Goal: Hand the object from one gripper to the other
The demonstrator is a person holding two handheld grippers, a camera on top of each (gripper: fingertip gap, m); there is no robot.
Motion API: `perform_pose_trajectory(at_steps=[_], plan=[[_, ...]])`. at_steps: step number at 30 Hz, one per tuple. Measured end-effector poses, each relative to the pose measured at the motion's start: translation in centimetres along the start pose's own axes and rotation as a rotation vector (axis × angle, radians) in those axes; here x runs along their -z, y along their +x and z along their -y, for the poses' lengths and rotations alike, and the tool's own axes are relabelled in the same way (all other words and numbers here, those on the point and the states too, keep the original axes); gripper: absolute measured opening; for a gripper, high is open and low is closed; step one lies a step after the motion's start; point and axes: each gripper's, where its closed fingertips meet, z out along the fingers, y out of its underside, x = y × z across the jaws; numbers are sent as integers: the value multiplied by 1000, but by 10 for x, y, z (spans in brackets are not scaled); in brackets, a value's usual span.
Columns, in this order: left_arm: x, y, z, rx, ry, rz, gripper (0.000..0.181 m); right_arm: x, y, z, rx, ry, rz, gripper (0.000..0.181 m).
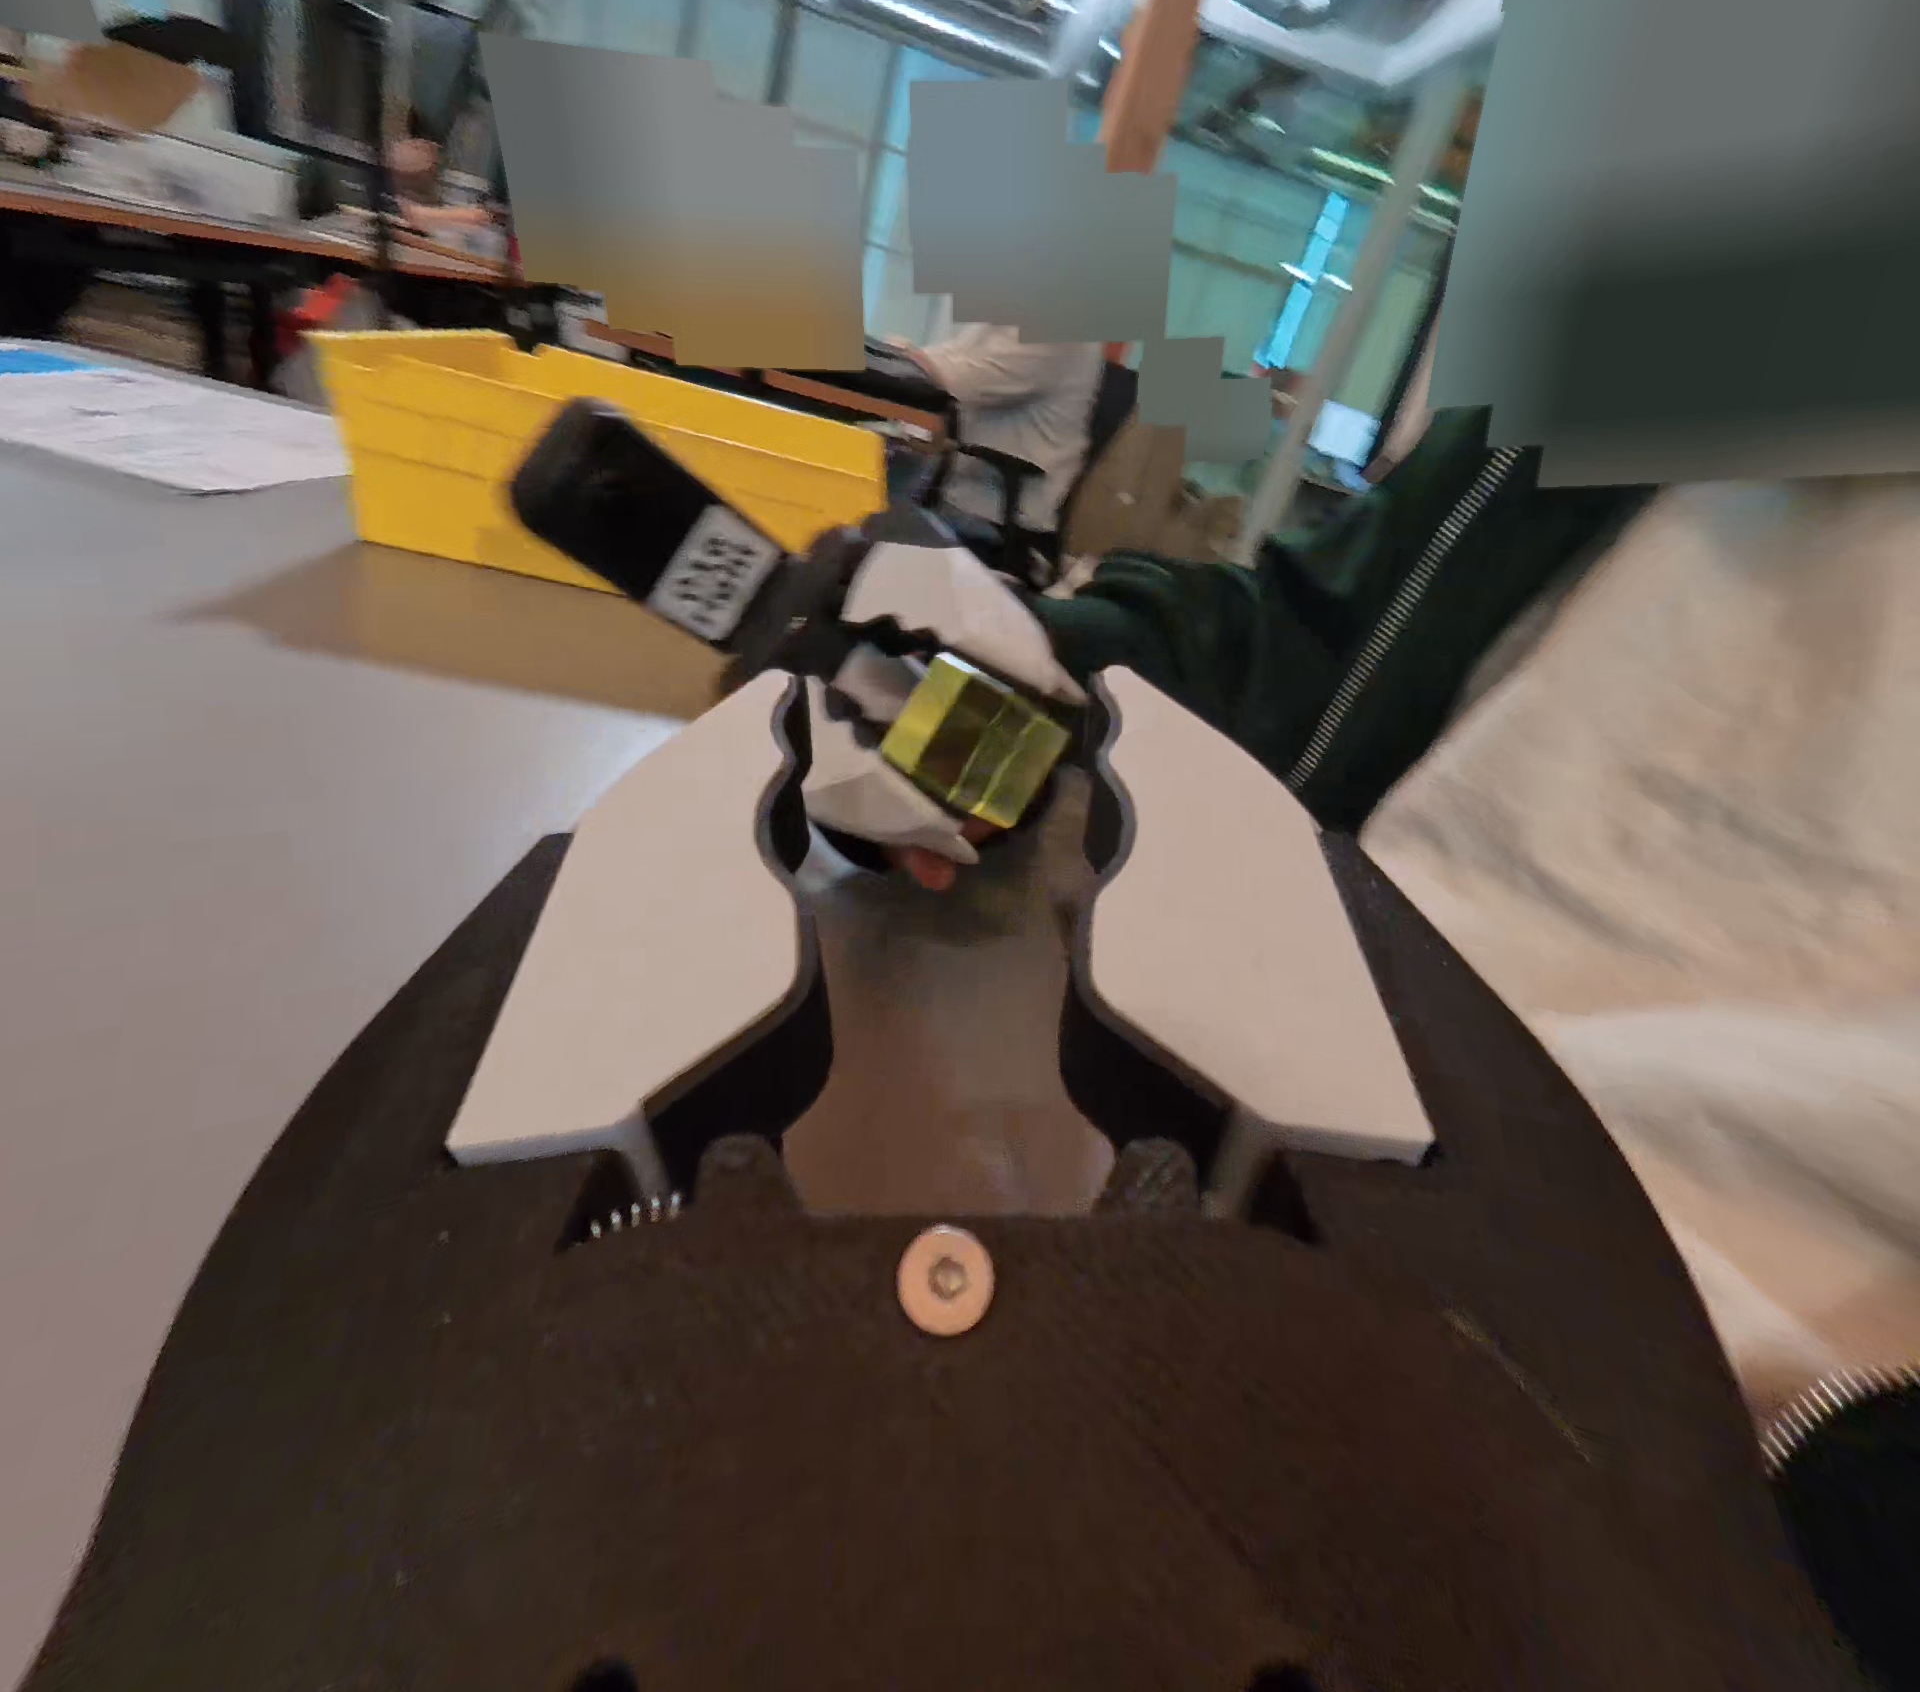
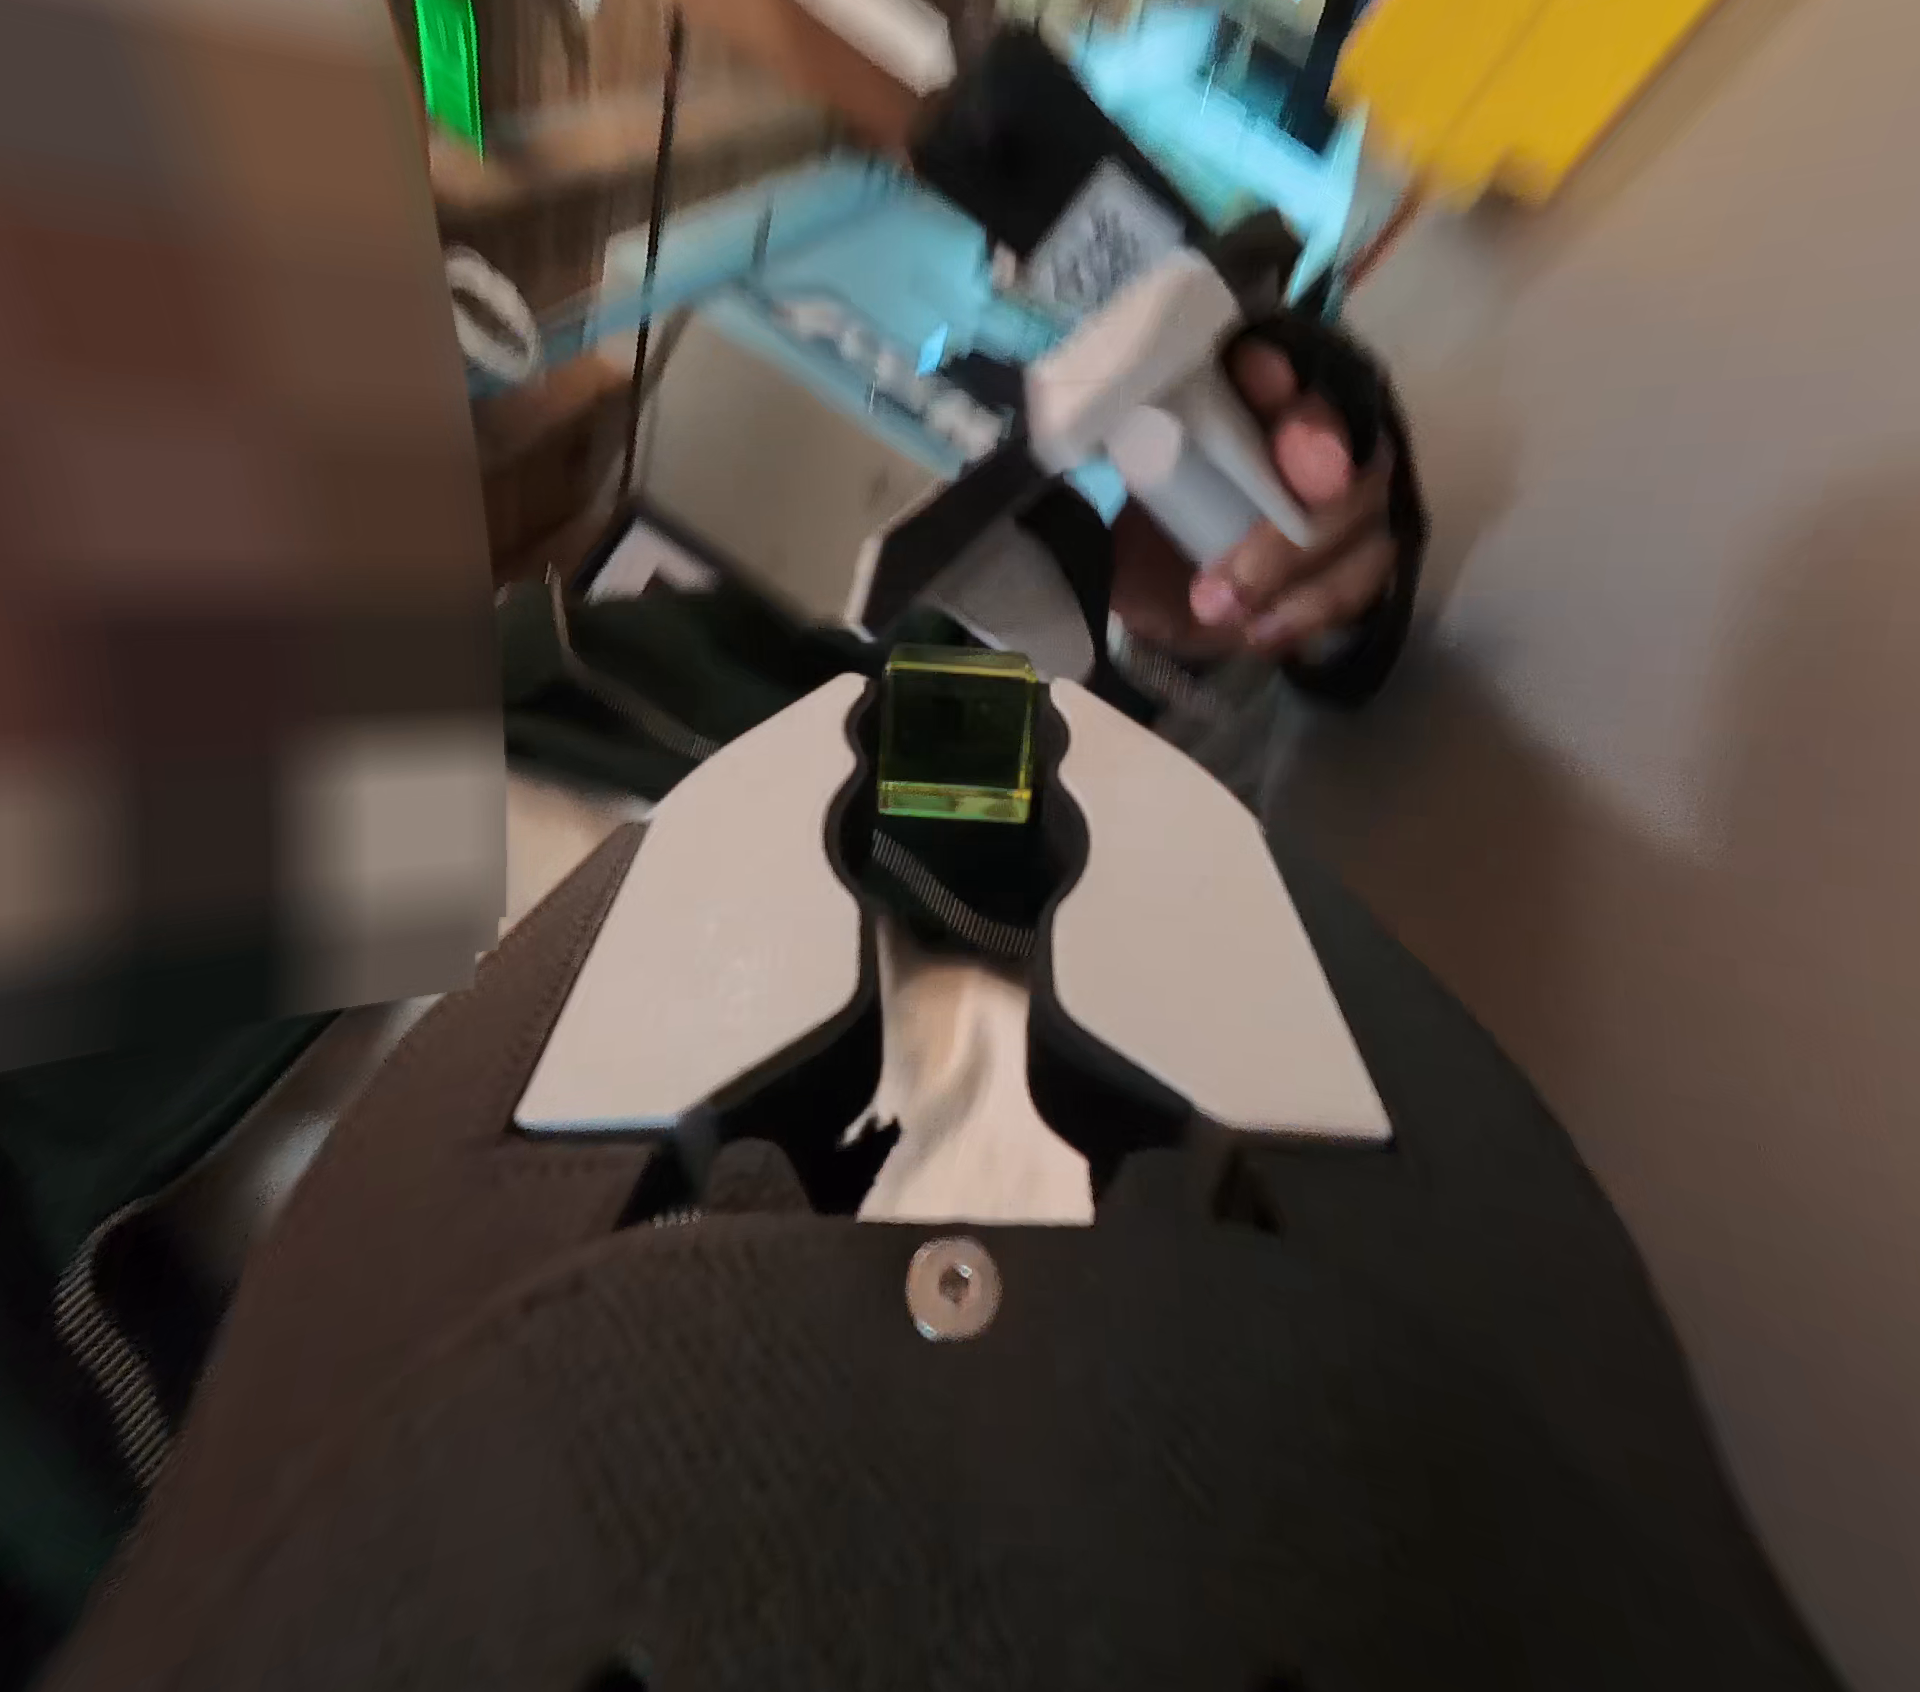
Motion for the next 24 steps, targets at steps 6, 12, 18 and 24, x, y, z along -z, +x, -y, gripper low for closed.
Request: perform_pose_trajectory(at_steps=[6,12,18,24], plan=[[-16,41,-35,-66,-243,-208,49,-4,-5,-35,-162,-214,92,28],[-24,65,-59,-102,-382,-321,42,-12,-11,-70,-213,-401,121,28],[-28,72,-68,-115,-429,-347,38,-14,-11,-81,-246,-450,124,28],[-30,73,-71,-134,-452,-342,31,-15,-14,-86,-255,-469,136,28]])
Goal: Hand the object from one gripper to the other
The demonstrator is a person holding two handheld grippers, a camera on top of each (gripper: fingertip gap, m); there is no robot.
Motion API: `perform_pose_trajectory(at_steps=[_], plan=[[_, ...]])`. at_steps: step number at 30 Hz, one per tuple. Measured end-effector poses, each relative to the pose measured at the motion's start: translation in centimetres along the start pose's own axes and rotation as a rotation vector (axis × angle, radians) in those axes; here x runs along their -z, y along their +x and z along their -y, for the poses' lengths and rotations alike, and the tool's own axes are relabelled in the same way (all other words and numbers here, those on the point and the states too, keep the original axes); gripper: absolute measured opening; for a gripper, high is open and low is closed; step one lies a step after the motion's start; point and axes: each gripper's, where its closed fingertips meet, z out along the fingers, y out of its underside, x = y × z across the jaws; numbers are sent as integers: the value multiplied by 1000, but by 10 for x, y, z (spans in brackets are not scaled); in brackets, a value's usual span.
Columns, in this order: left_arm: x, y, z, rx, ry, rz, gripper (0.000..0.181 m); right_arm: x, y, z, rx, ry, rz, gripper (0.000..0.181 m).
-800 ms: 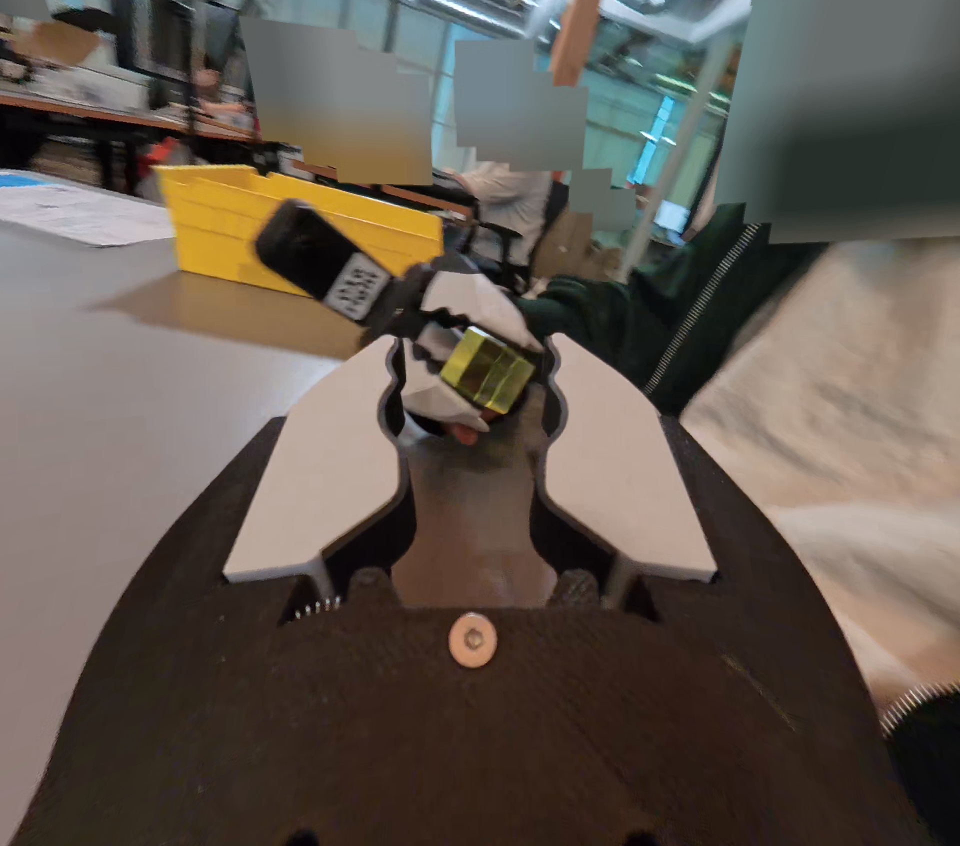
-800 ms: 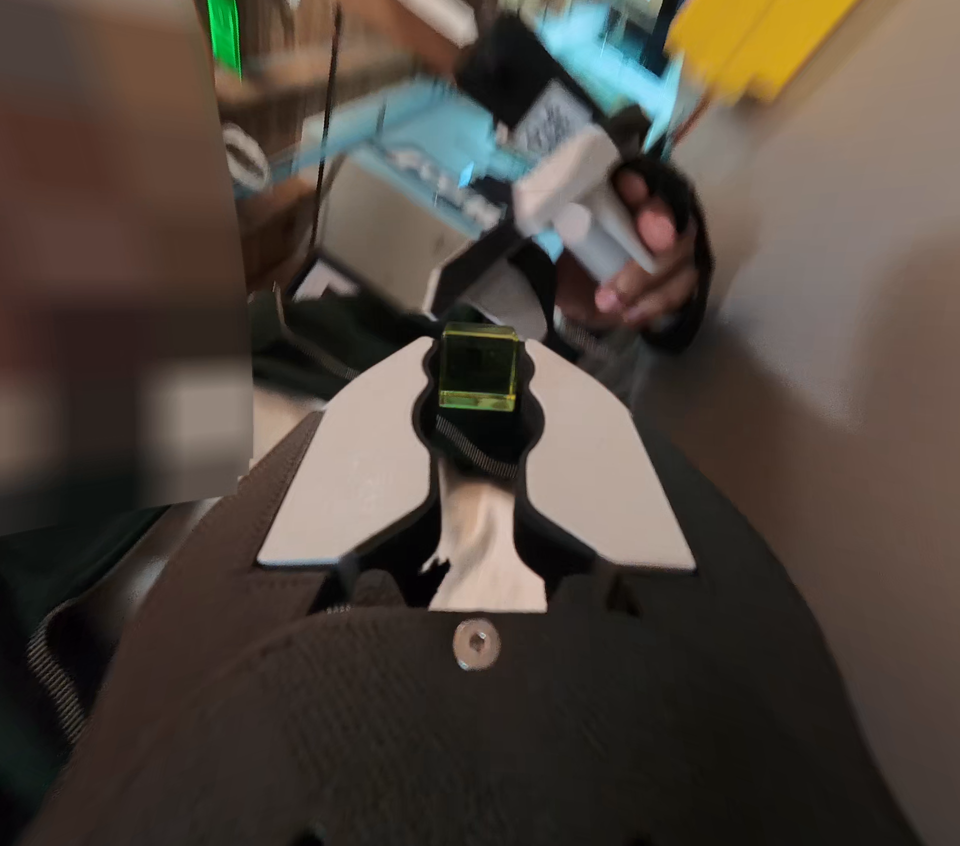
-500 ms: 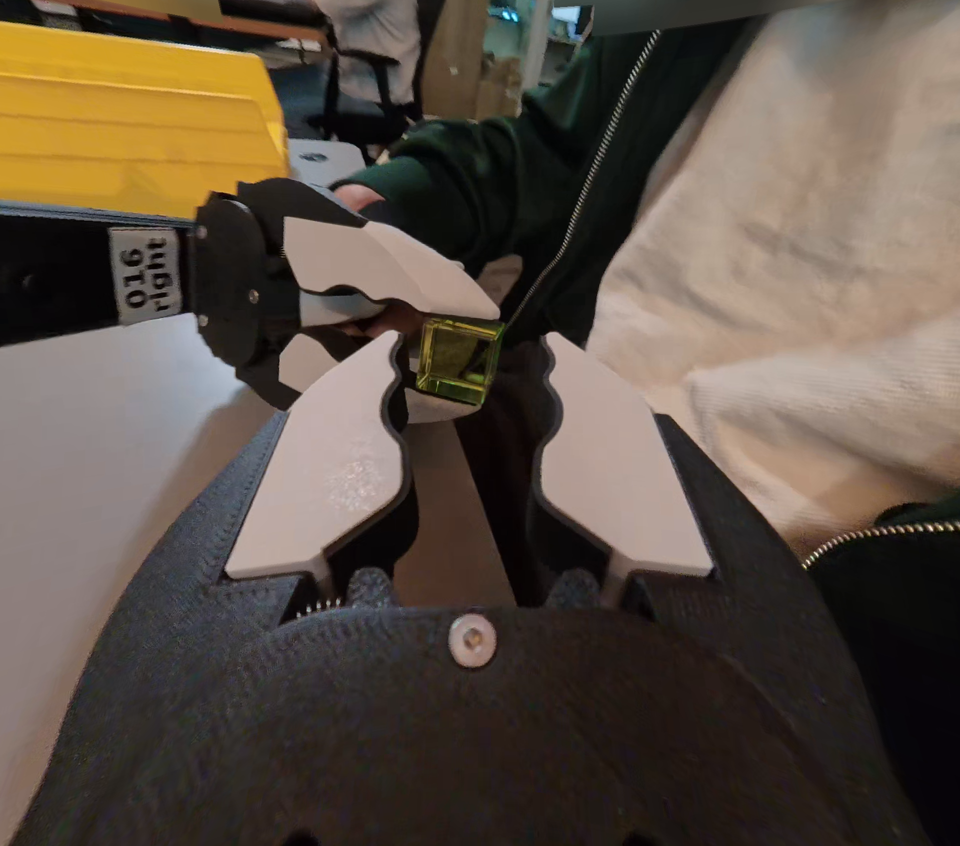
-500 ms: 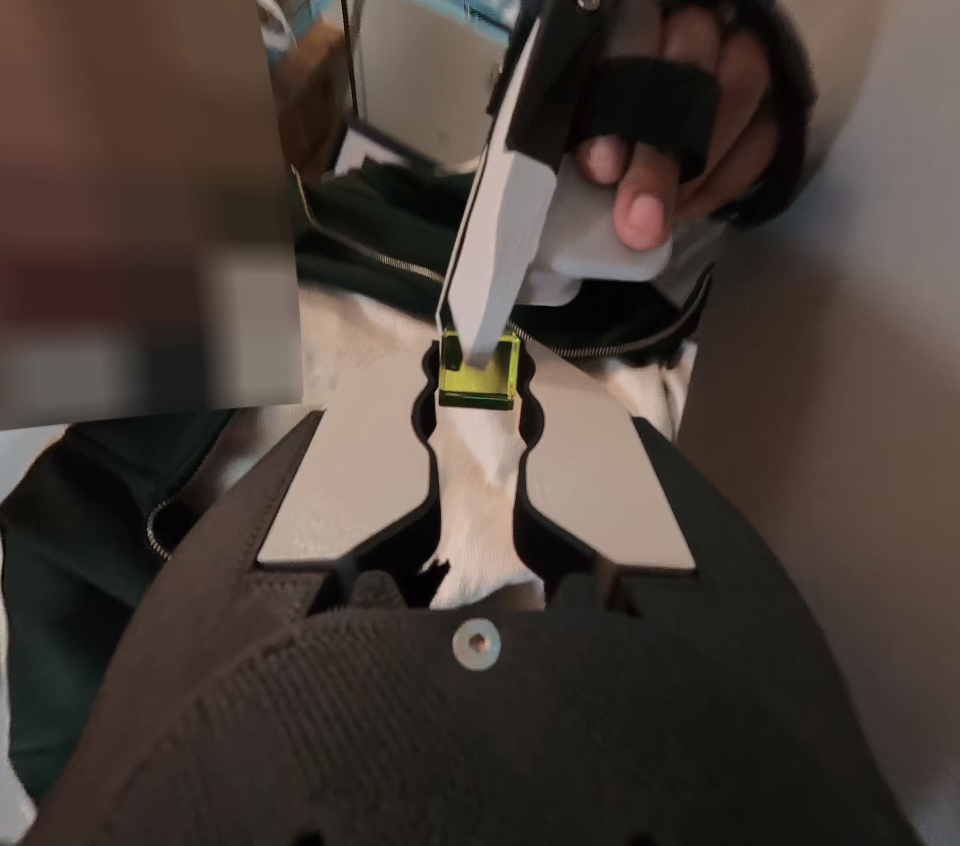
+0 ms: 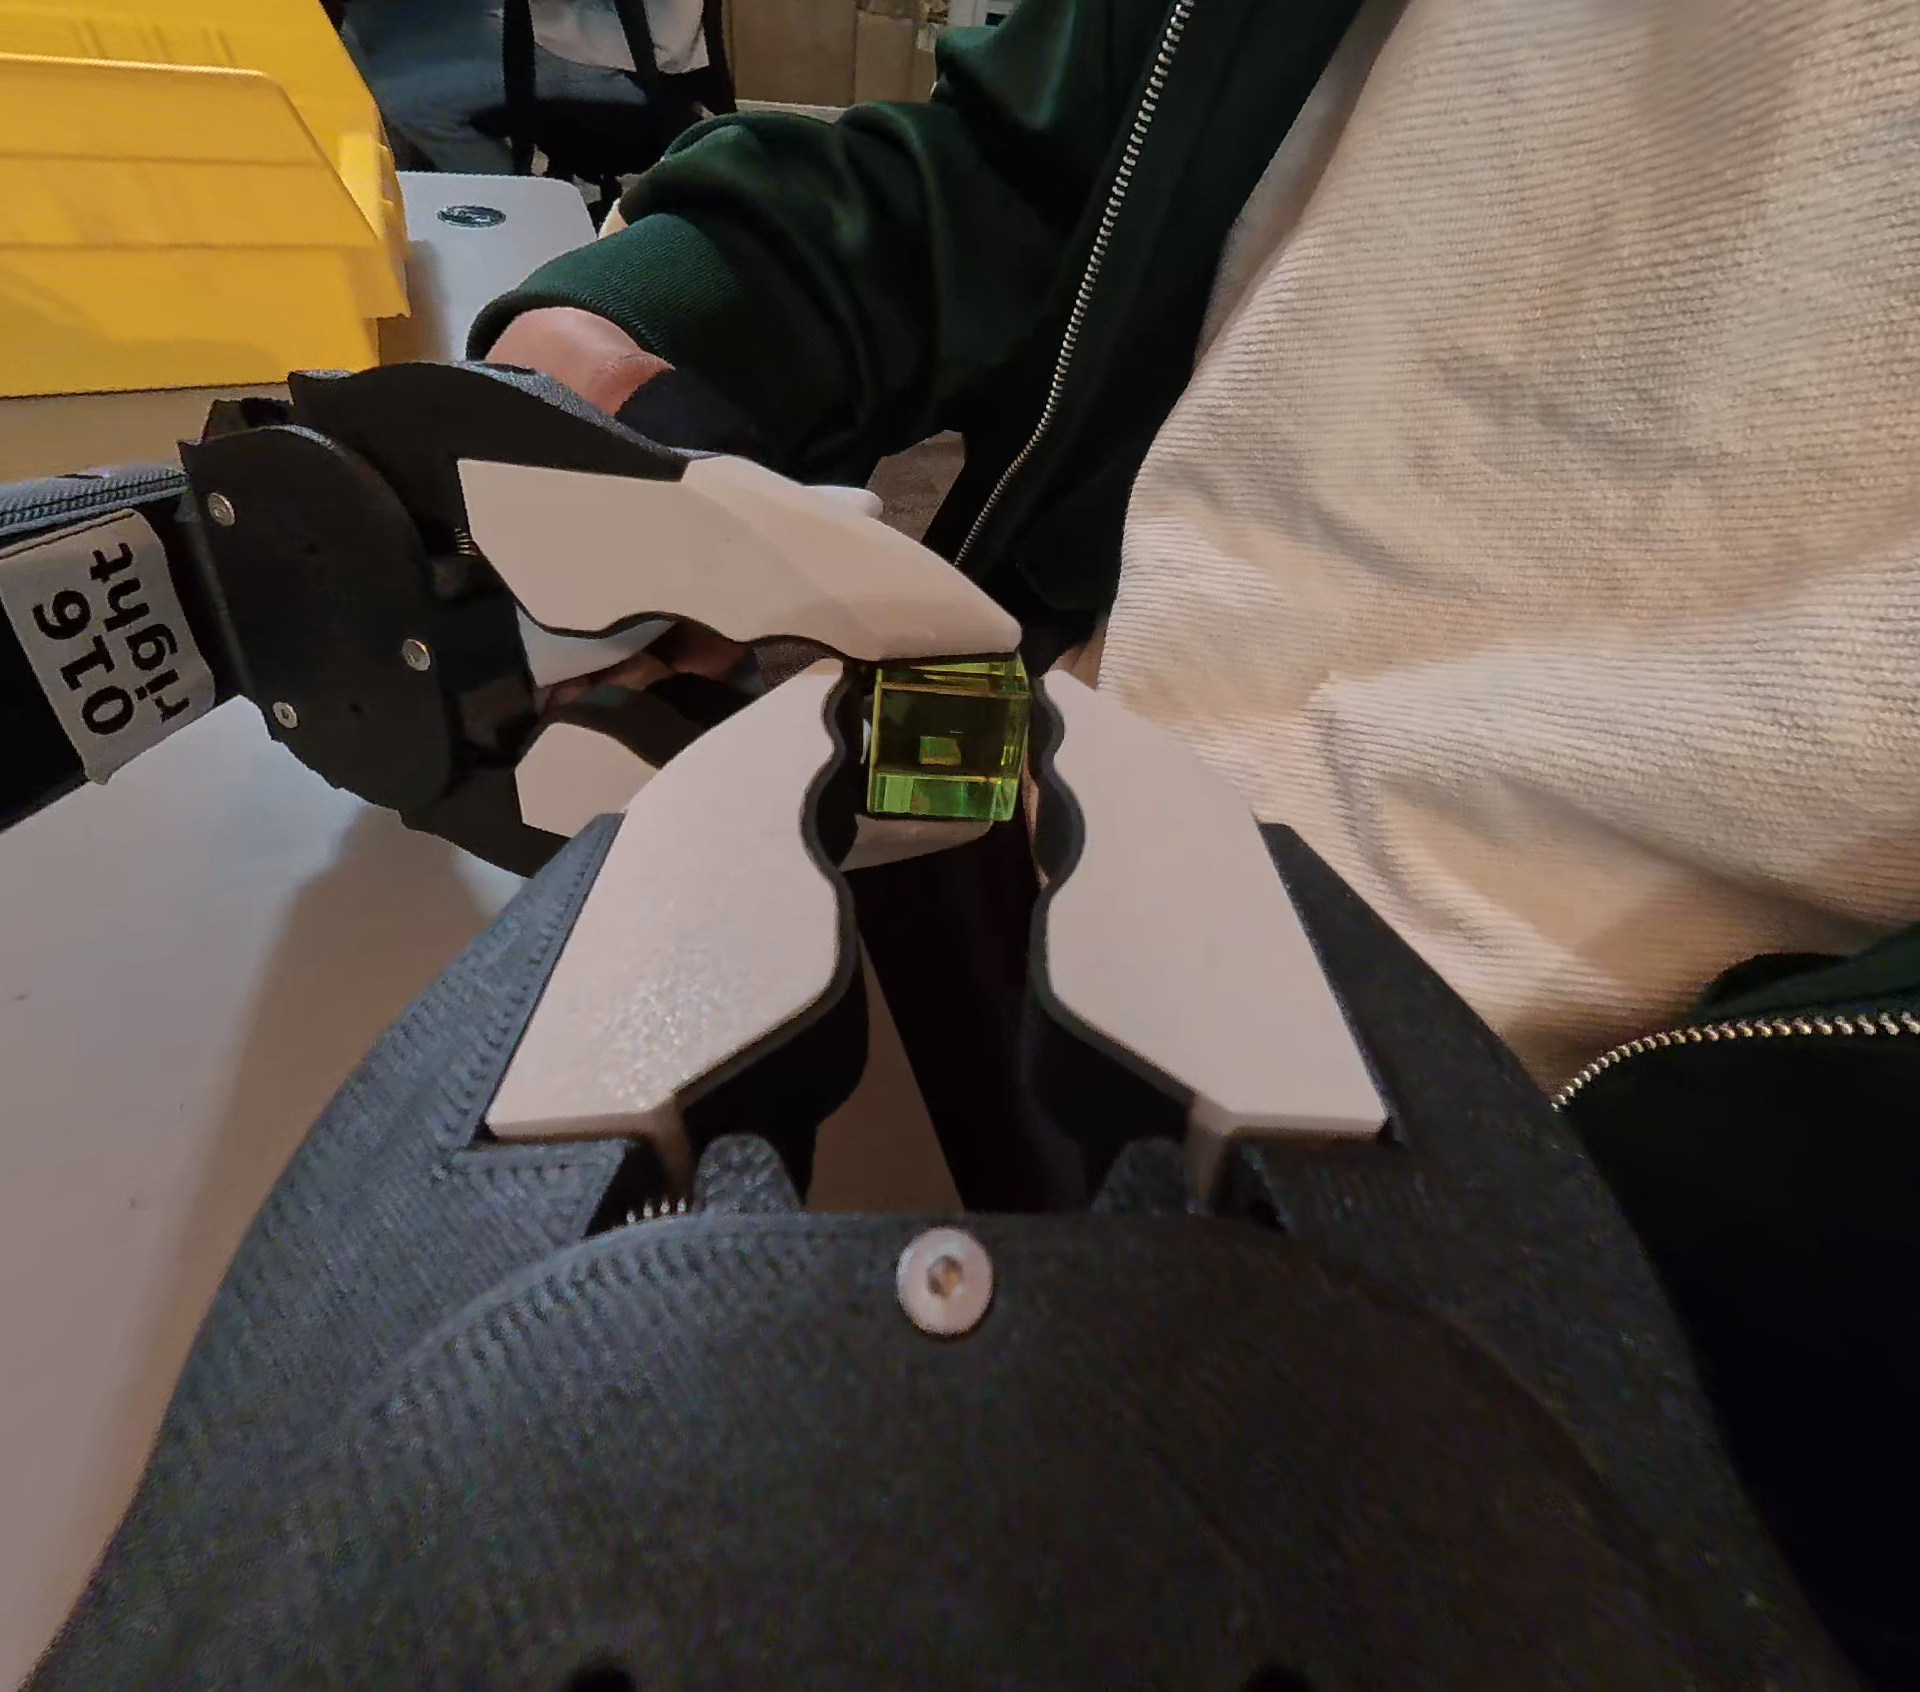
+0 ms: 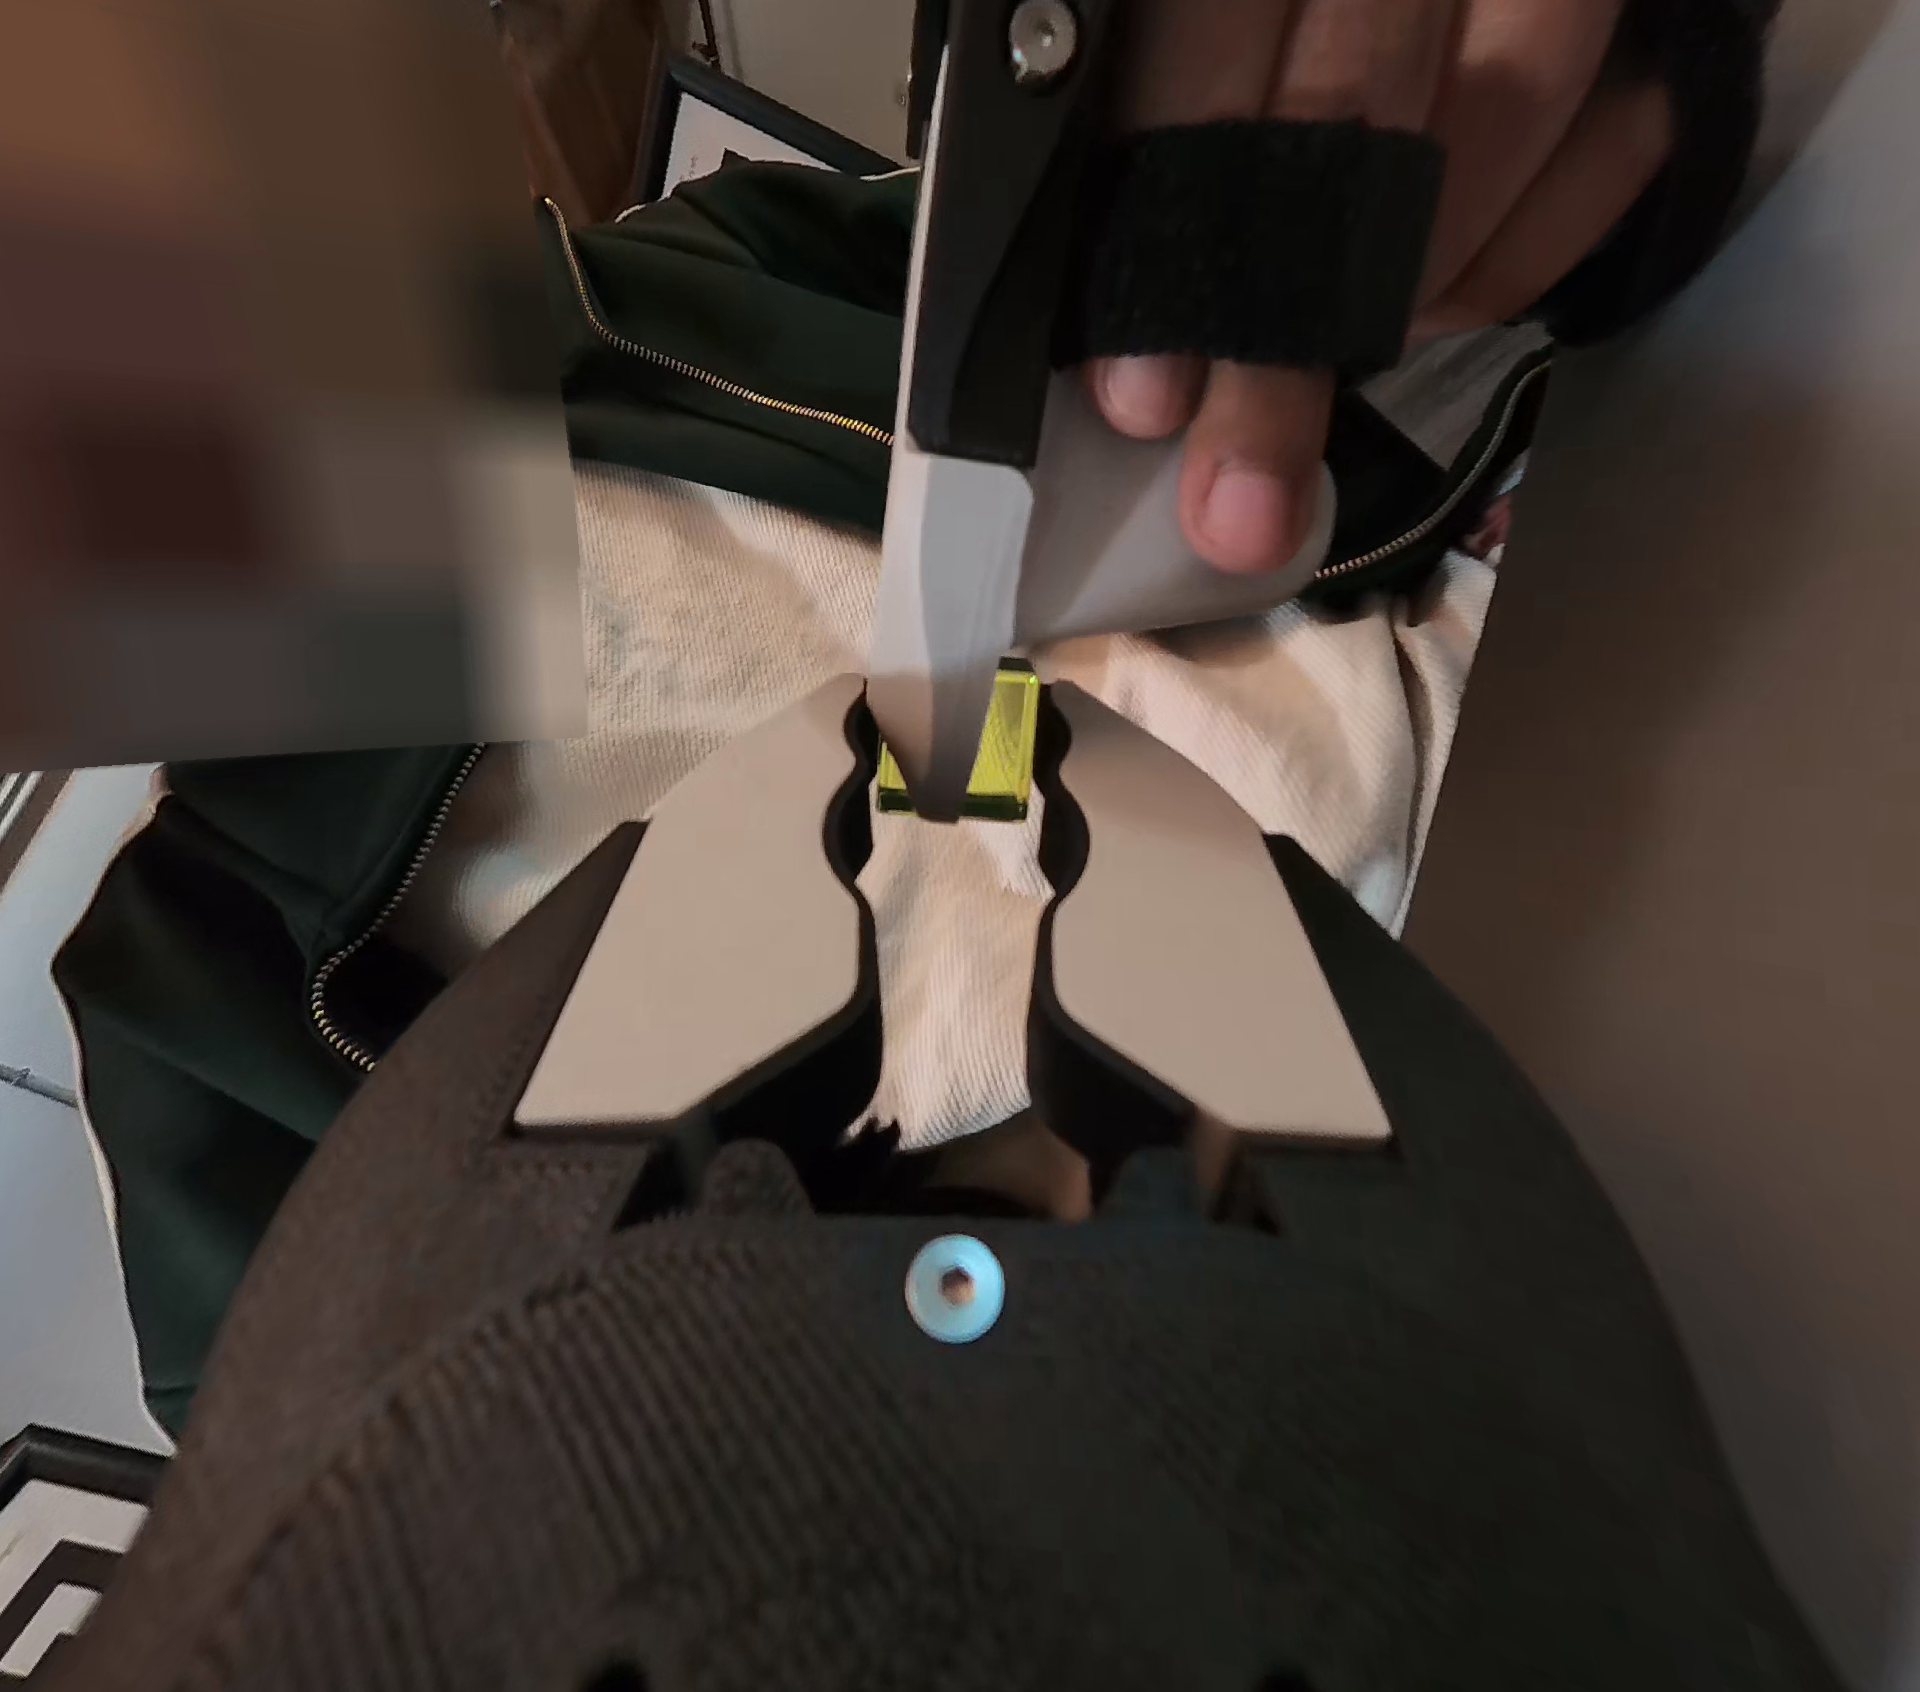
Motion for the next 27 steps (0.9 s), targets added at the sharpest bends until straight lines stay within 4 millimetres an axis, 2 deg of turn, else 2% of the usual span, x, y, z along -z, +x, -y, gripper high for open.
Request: perform_pose_trajectory(at_steps=[7,10,13,16,20,24,27], plan=[[2,-4,0,-6,-8,23,28,0,0,2,19,27,1,33],[5,-10,2,26,8,50,30,6,-5,15,64,109,4,47],[15,-22,9,84,79,100,29,20,-7,33,130,226,-28,52],[34,-42,16,175,183,193,28,43,-10,56,233,393,-99,53],[73,-76,22,373,416,328,28,81,-16,81,408,617,-268,57],[108,-92,25,553,661,336,27,105,-25,92,523,757,-381,56],[119,-97,24,639,751,318,27,109,-23,93,601,762,-491,56]])
